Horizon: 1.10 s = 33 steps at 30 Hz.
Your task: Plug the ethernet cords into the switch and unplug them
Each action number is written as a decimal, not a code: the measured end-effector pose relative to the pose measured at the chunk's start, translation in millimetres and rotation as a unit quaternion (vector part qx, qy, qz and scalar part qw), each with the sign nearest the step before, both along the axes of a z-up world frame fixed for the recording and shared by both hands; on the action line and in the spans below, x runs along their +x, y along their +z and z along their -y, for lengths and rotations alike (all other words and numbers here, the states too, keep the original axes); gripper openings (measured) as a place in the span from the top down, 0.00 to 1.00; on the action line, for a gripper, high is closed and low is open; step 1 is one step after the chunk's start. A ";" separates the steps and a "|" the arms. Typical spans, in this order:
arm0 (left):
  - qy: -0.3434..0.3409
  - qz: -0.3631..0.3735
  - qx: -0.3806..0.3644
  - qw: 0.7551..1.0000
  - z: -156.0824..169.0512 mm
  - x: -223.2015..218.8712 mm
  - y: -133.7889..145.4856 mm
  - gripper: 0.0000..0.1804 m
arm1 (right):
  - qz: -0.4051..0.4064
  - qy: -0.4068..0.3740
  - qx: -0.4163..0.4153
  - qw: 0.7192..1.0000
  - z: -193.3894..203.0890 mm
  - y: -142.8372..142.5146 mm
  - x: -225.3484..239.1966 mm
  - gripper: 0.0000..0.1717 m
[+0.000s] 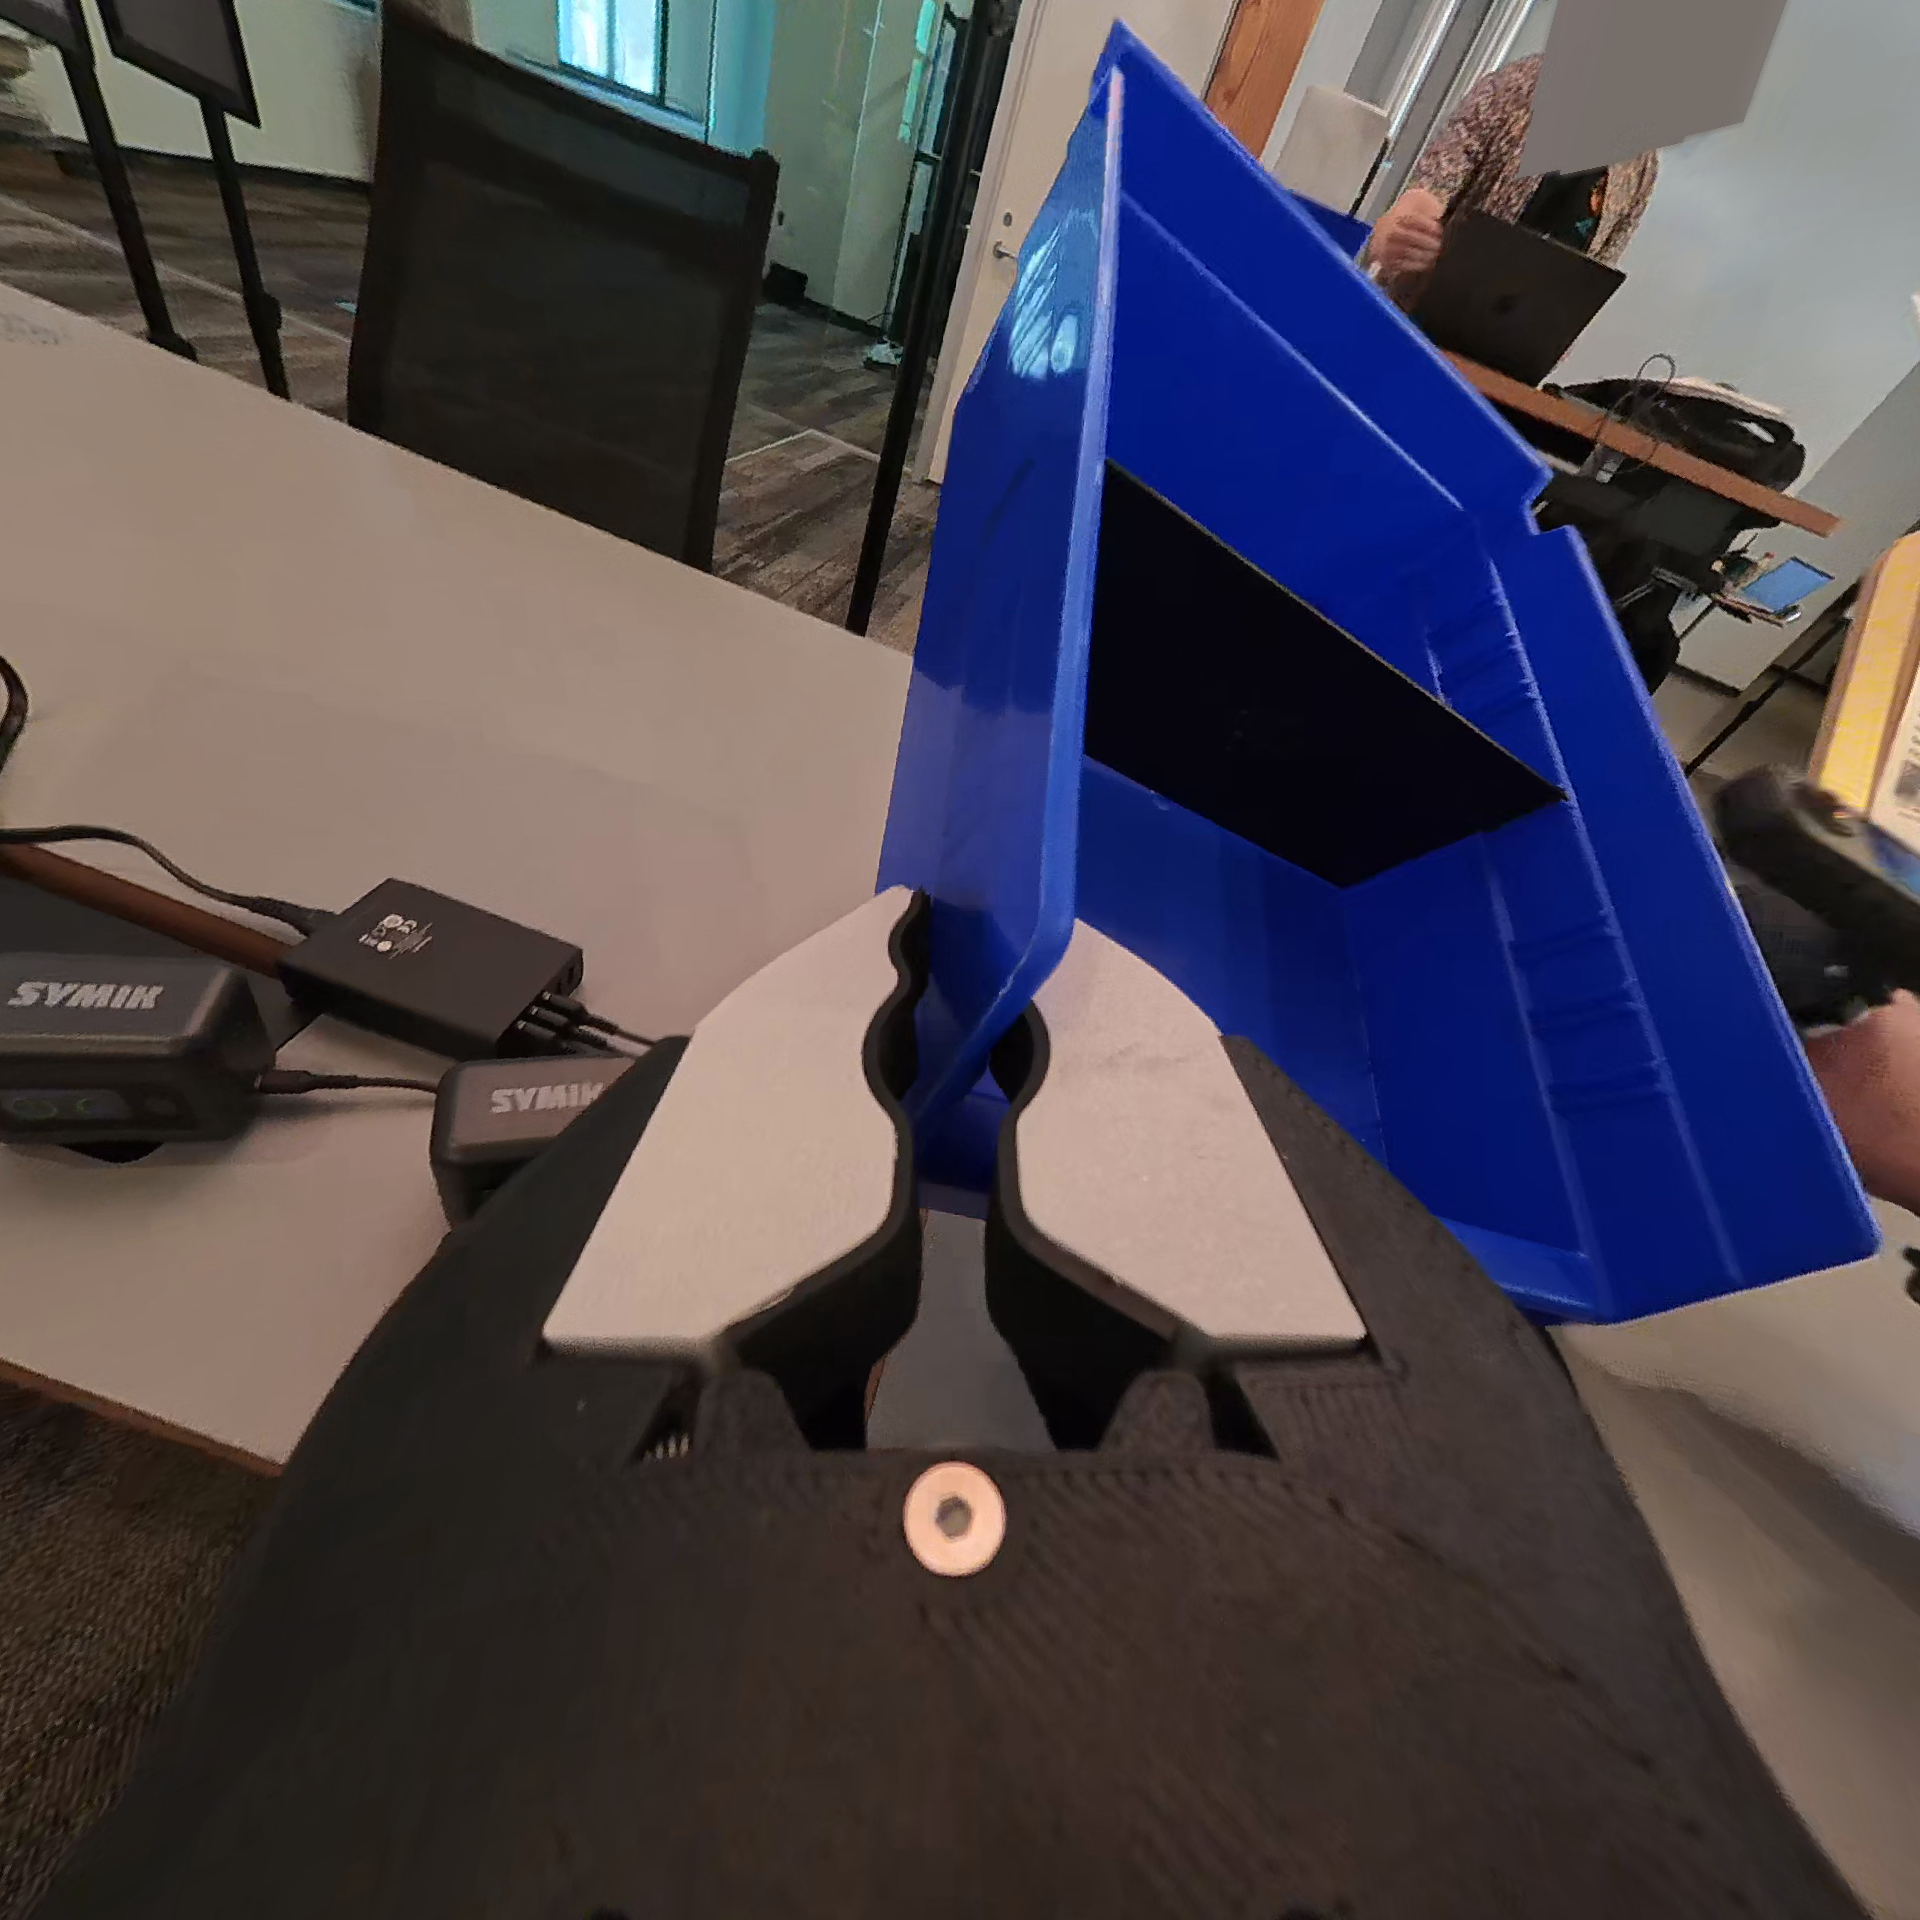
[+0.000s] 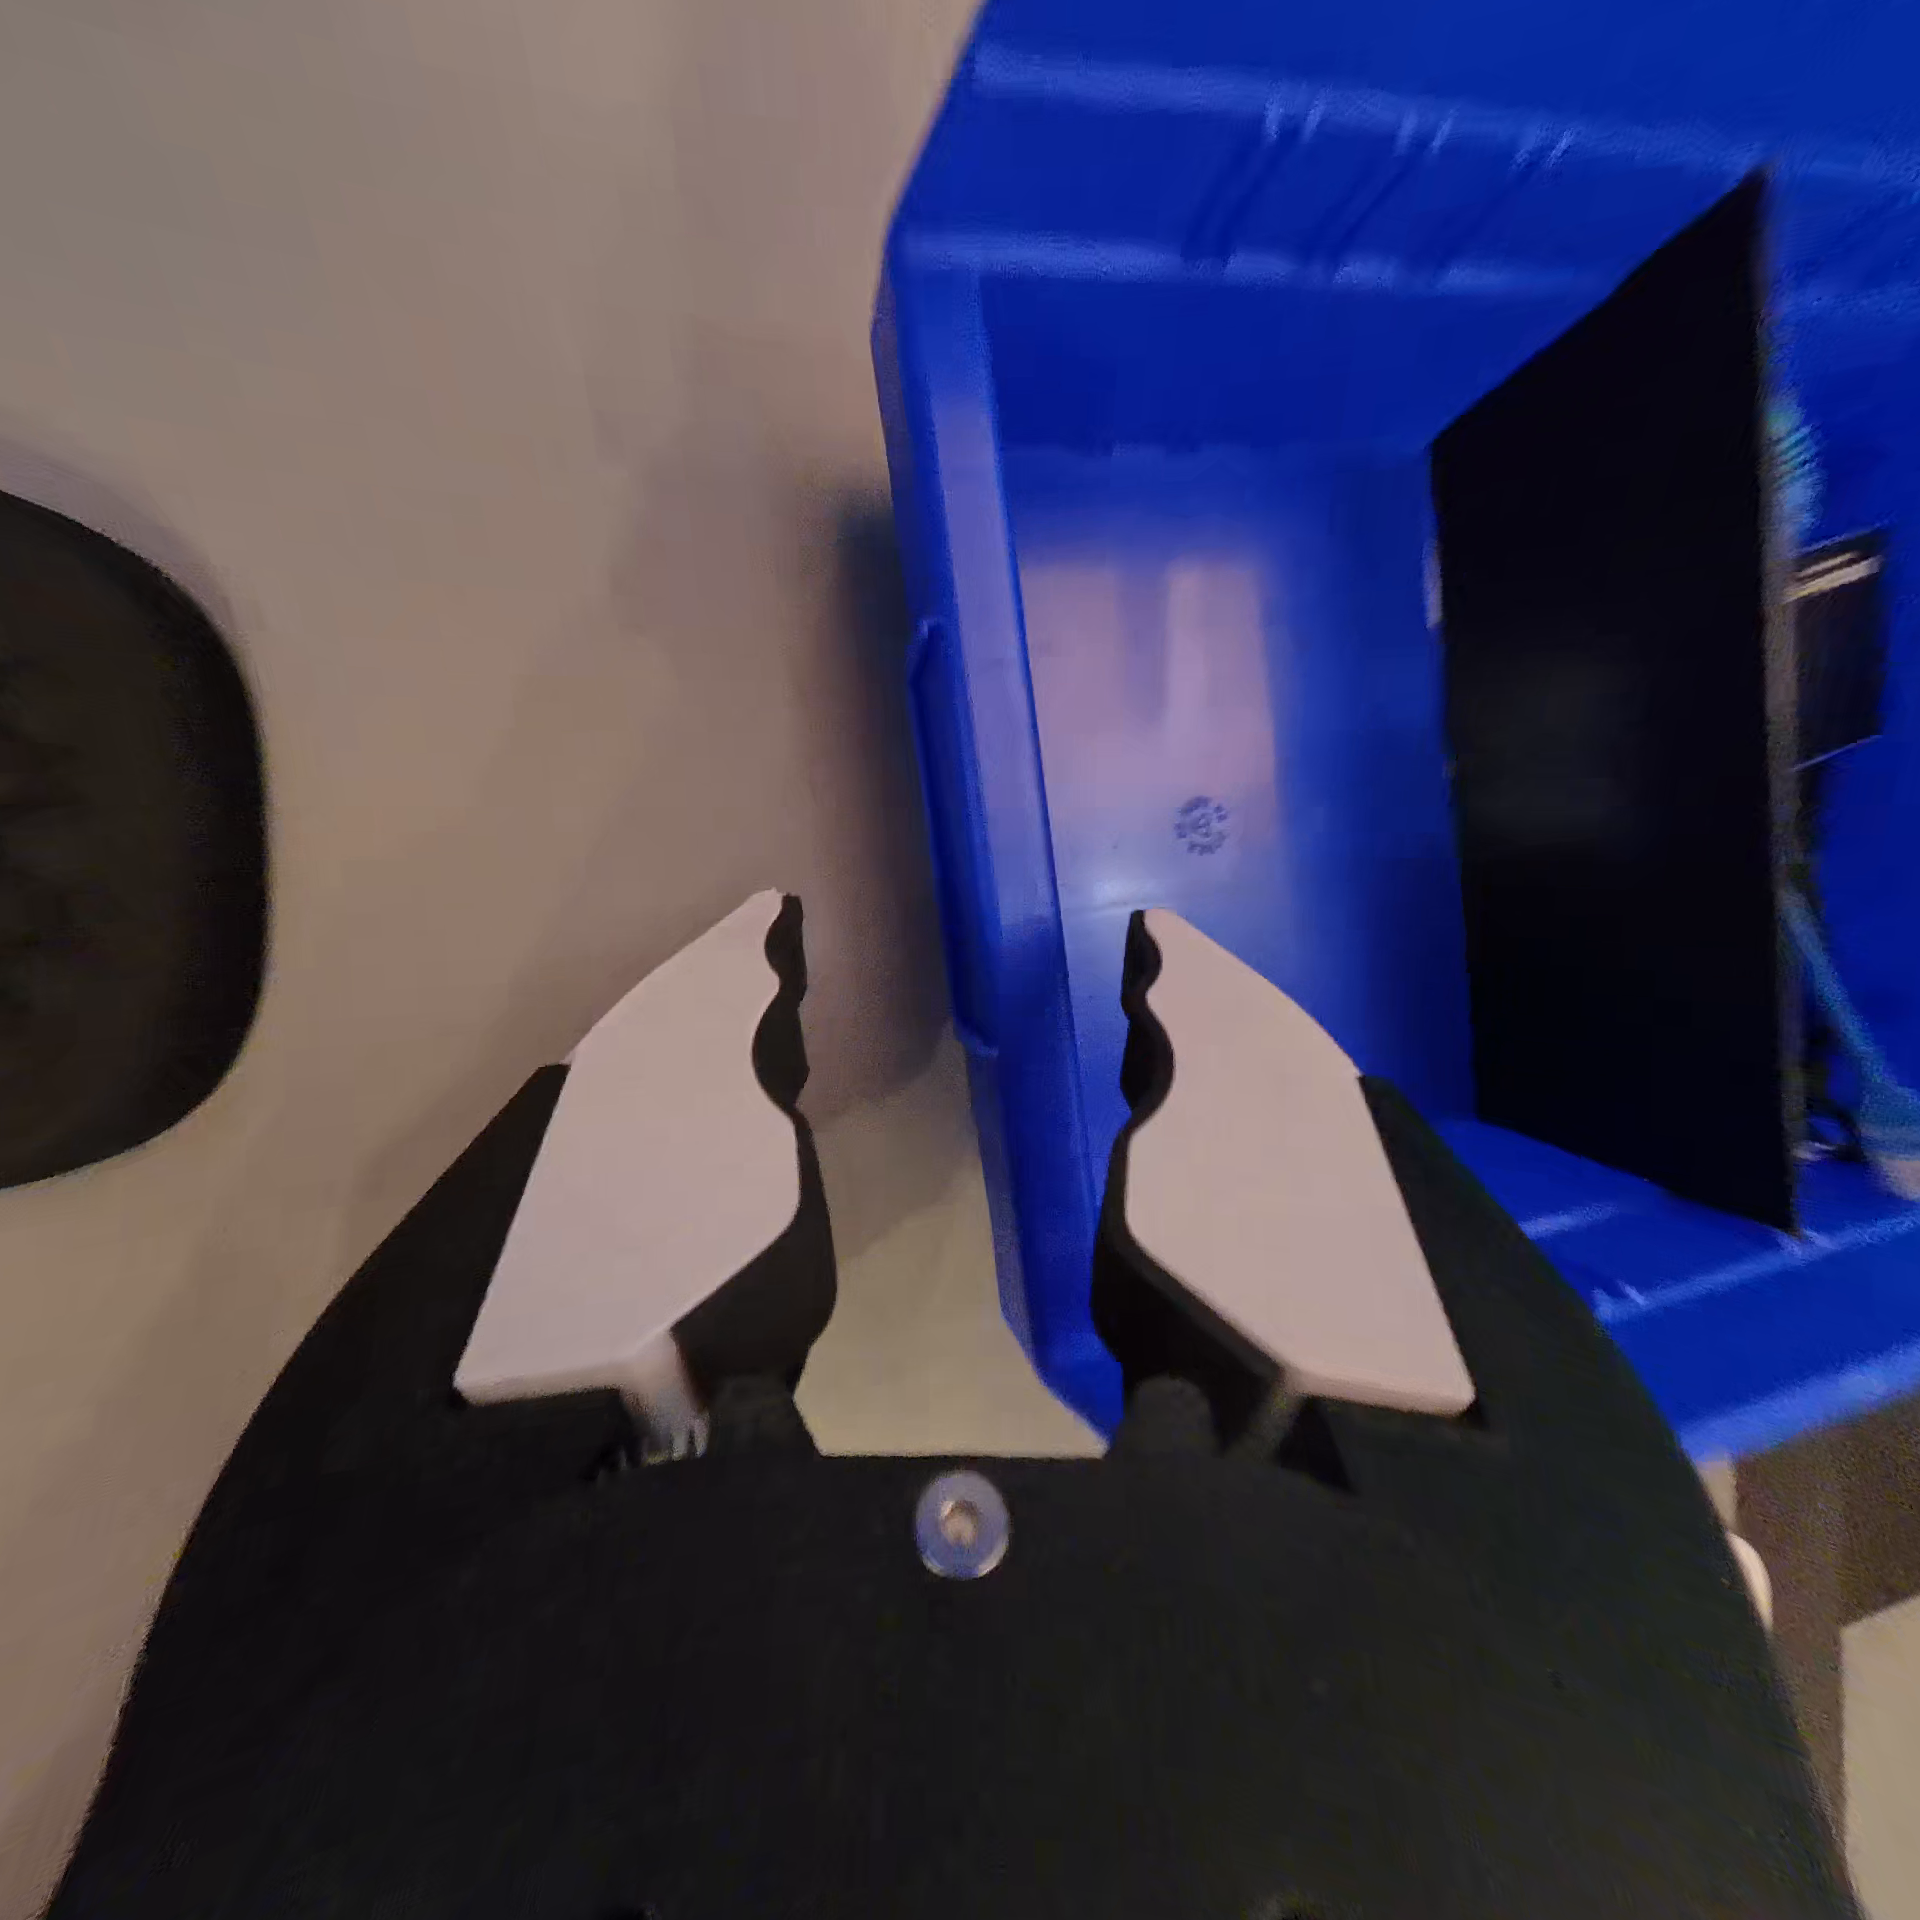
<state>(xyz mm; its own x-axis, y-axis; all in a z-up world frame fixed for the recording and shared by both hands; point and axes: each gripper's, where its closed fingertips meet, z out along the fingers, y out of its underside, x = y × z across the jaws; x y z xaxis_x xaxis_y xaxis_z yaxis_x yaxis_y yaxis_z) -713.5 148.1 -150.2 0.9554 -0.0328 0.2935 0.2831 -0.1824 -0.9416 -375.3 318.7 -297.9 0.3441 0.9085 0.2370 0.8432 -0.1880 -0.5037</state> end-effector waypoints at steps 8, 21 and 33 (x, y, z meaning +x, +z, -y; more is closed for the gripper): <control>-0.073 -0.033 0.057 0.995 -7.8 72.9 51.7 0.95 | -0.250 0.037 0.006 0.967 83.6 121.4 34.6 0.54; -0.393 -0.053 0.009 0.918 -36.1 316.2 57.1 0.95 | -0.359 -0.072 0.100 0.925 193.1 170.7 291.2 0.75; -0.570 -0.059 -0.147 0.806 -38.0 526.7 -62.4 0.95 | -0.347 -0.255 0.086 0.898 256.1 115.0 450.8 0.70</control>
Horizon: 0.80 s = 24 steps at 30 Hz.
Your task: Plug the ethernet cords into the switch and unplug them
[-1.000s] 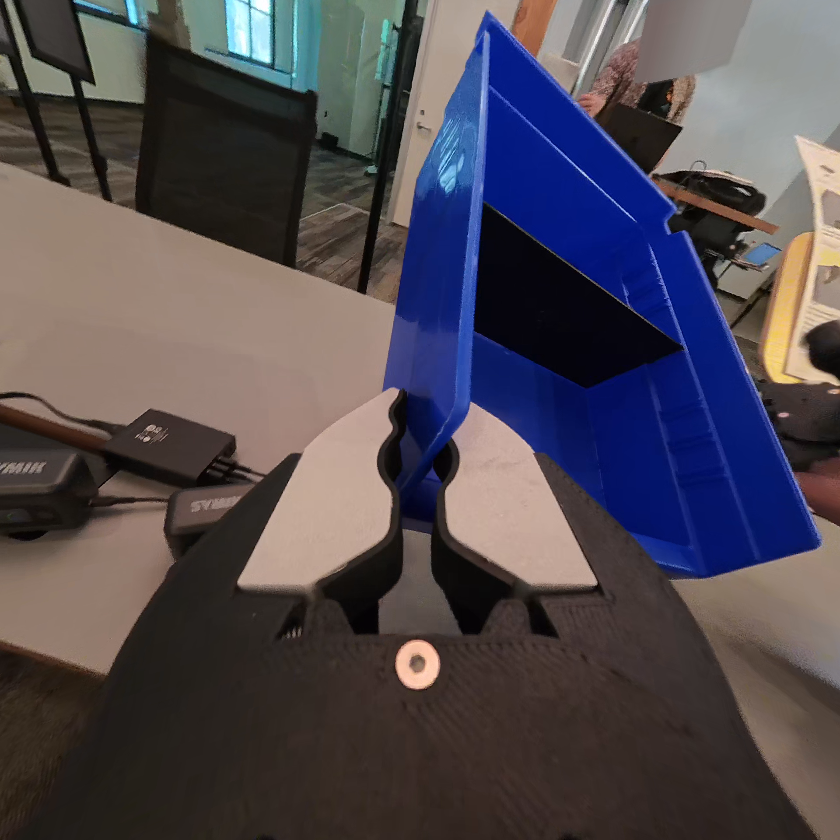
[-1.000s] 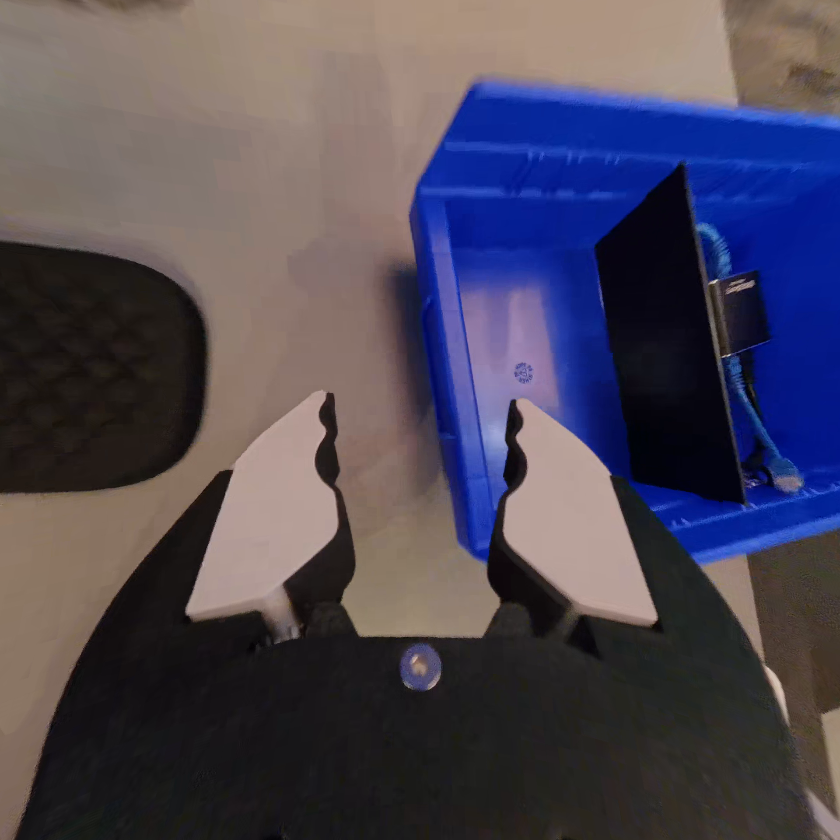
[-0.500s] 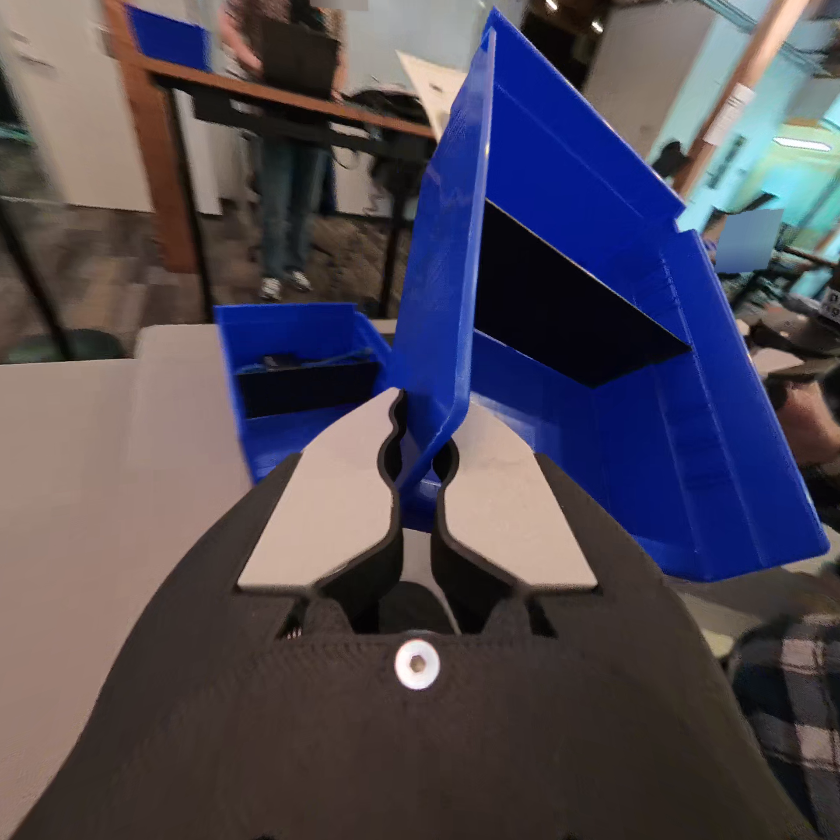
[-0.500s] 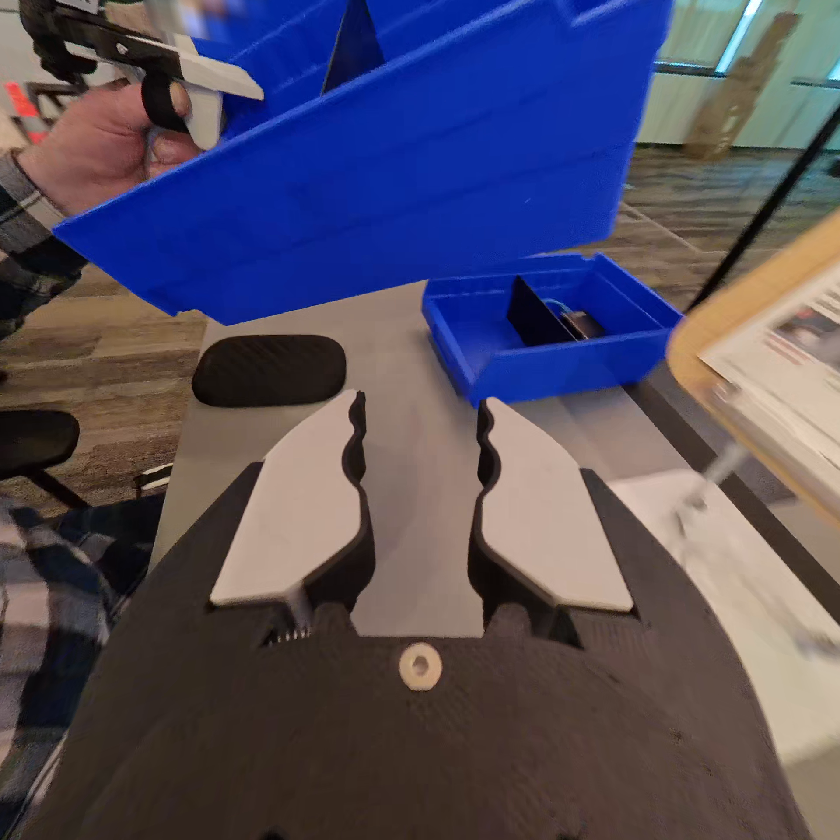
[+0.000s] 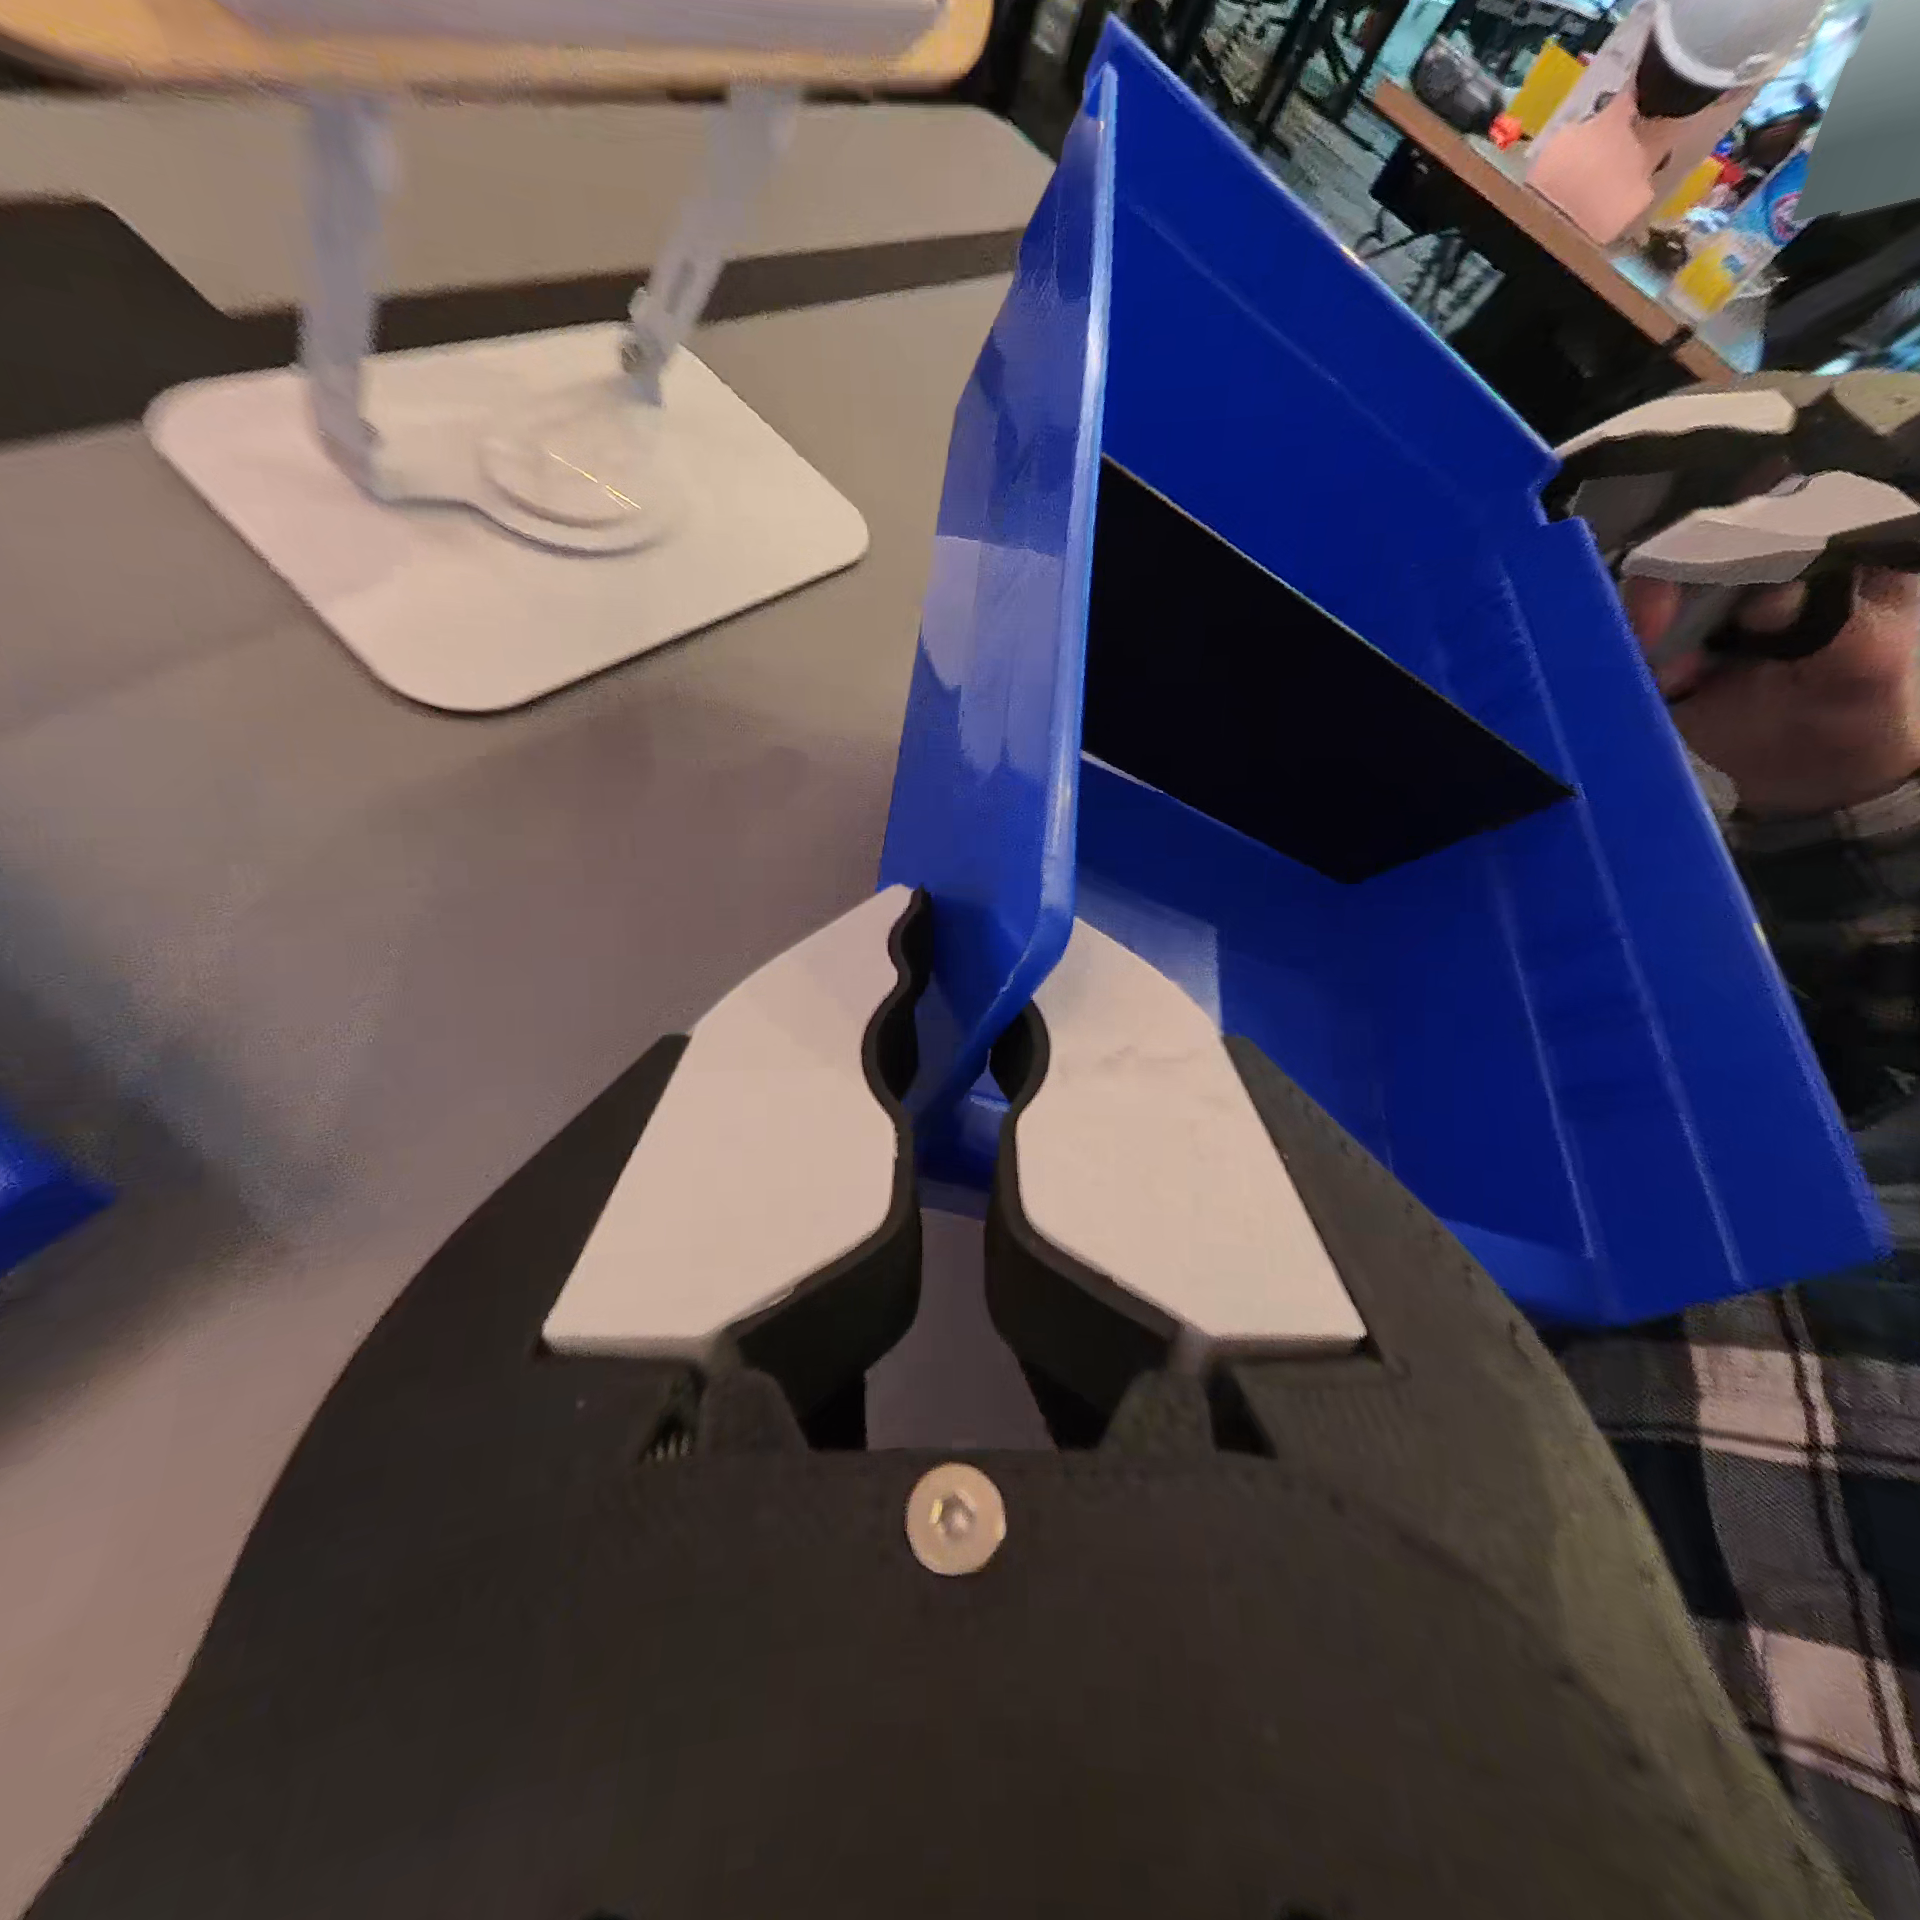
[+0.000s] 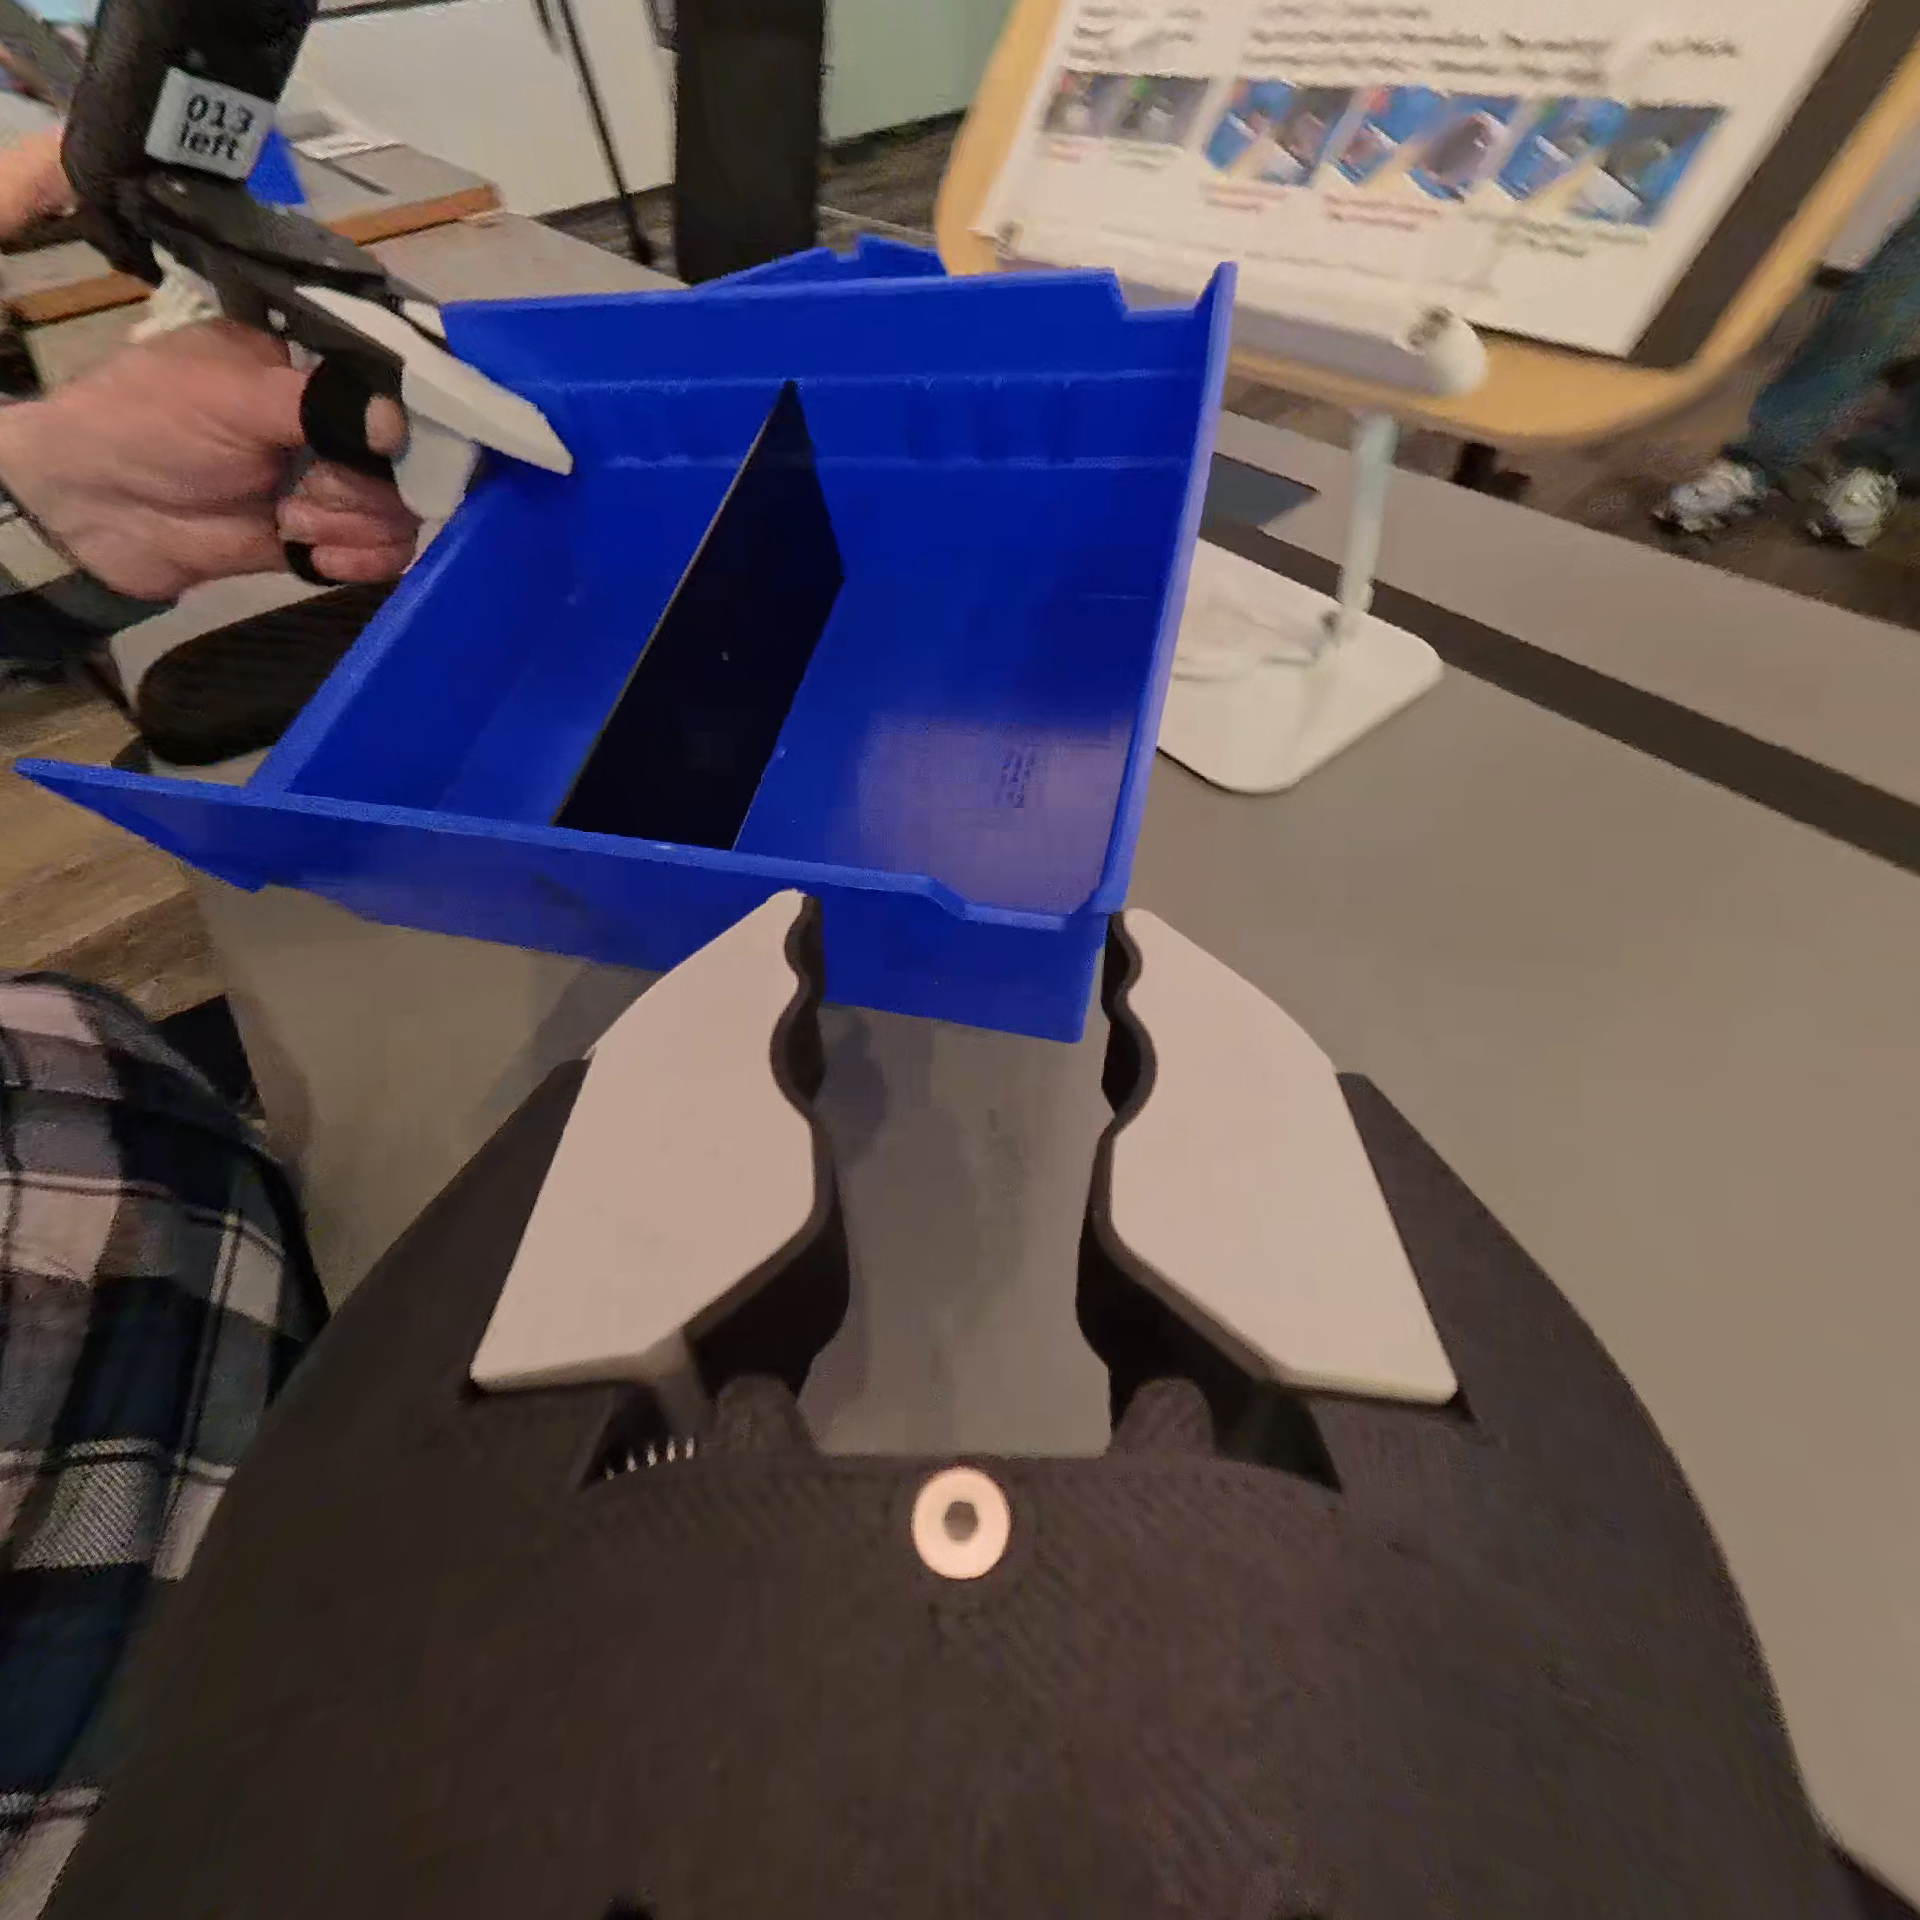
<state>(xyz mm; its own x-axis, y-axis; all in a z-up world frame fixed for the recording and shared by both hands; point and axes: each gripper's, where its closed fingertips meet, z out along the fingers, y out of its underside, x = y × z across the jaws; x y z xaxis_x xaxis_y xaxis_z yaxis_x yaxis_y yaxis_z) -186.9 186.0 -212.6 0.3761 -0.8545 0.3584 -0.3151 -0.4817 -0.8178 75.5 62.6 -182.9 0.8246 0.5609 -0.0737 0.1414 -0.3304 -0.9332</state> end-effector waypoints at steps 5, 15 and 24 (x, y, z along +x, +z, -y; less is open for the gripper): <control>-0.020 -0.008 -0.030 0.999 -4.5 43.0 -33.2 0.95 | -0.014 -0.052 -0.043 0.998 11.1 -24.1 32.3 0.69; -0.006 -0.012 -0.047 0.999 -14.2 85.3 -58.6 0.95 | -0.046 -0.073 -0.090 0.992 25.4 -56.4 22.2 0.66; 0.011 0.022 -0.100 0.995 1.8 118.1 -72.3 0.91 | -0.057 -0.081 -0.097 0.990 36.5 -67.3 -16.2 0.53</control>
